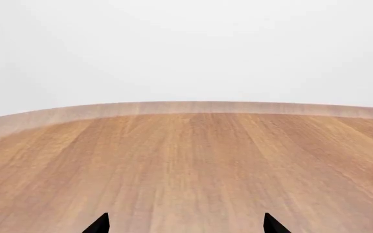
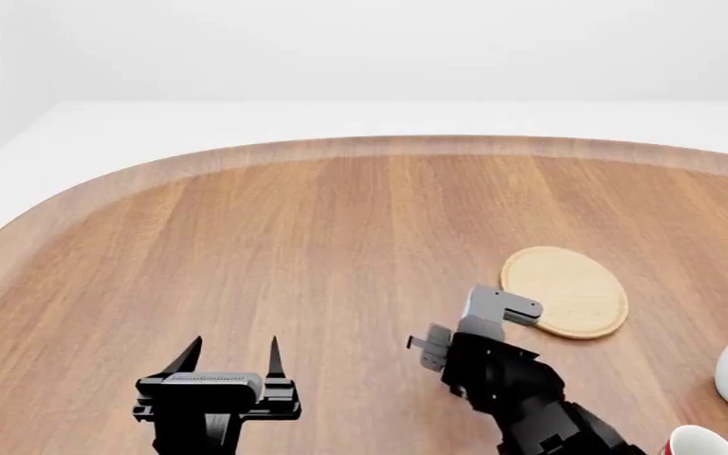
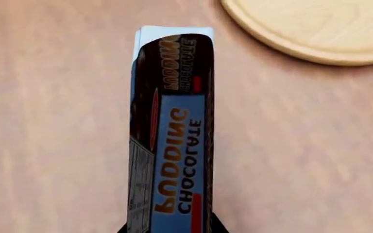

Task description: Put the chocolate pudding to the left of the plate.

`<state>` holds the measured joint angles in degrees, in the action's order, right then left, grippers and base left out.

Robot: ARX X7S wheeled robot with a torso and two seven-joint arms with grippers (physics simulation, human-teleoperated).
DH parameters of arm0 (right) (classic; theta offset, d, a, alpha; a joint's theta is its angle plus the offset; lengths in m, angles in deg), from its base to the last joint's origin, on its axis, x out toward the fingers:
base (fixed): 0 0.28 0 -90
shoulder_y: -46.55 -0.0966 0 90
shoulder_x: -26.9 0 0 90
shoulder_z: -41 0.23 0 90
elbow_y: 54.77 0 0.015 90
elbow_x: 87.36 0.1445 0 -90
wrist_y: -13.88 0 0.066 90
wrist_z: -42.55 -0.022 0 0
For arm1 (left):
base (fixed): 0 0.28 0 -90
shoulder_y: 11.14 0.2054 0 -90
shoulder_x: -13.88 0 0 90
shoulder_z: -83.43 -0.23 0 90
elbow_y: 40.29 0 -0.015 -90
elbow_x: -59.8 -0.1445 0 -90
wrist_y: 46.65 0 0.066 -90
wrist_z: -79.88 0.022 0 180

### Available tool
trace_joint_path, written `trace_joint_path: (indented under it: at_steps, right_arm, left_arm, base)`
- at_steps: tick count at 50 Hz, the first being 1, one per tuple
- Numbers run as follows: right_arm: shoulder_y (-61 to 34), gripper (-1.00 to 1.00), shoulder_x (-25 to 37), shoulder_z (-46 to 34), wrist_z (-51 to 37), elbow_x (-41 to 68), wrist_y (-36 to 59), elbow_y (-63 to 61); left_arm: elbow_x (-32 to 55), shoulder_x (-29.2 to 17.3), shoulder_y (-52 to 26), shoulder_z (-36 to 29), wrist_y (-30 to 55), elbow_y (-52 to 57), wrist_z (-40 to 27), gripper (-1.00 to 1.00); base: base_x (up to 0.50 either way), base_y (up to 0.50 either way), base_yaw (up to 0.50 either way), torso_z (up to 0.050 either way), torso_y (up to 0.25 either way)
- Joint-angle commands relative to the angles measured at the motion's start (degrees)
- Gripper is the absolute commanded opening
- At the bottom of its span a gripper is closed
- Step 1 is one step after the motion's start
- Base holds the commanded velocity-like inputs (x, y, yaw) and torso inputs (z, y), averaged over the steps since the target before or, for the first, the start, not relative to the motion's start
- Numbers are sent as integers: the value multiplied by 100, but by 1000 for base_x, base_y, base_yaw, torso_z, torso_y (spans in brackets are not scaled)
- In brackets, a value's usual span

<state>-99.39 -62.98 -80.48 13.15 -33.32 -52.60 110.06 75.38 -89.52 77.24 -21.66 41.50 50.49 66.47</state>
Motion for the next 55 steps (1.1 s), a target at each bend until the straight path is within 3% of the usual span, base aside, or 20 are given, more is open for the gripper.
trace_joint_path:
  at_steps: [1,7,15,21,29,33,37,47,51,55]
  right_arm:
    - [315,-100,278,-459,3,151,32,-1109]
    - [883,-100,908,-601,-608,313,582,-3257]
    - [963,-100,1243,-653,-839,476,1007,-4113]
    - [725,-100,1363,-754,-732,545,1386,-4153]
    - [264,-100,1465,-784,-702,670,1861,-4150]
    - [-32,-100,1446,-822,-638,672,2043,-3992]
    - [-394,-100,1342,-879,-452,595,2108,-3549]
    - [-1498,-100,682,-1222,675,159,1926,-1458]
    - [-1975,-100,163,-1466,1365,-208,1488,-46]
    - [-2018,-100,100,-1292,1360,-493,1572,12]
  left_arm:
    - [53,-24,-8,-18,11,3,-15,100]
    - [89,-68,-32,-47,210,155,-64,100]
    - [284,-260,-120,-37,1063,975,-288,100]
    - [679,-445,-928,-83,2864,1654,-568,100]
    - [1256,-448,-2251,30,4468,1755,-669,100]
    - [1792,-298,-3040,221,5142,1042,-377,100]
    - [1702,-151,-3808,121,5321,53,-275,100]
    - [1165,246,-5338,-272,4847,-2417,137,100]
    - [883,415,-5799,-483,4412,-3448,322,100]
    - [745,595,-6207,-537,3957,-4423,503,100]
  base:
    - [0,0,0,0,0]
    - [0,0,0,0,0]
    - [0,0,0,0,0]
    - [0,0,0,0,0]
    - [0,0,0,0,0]
    - [0,0,0,0,0]
    - [0,0,0,0,0]
    - [0,0,0,0,0]
    - [0,0,0,0,0]
    - [0,0,0,0,0]
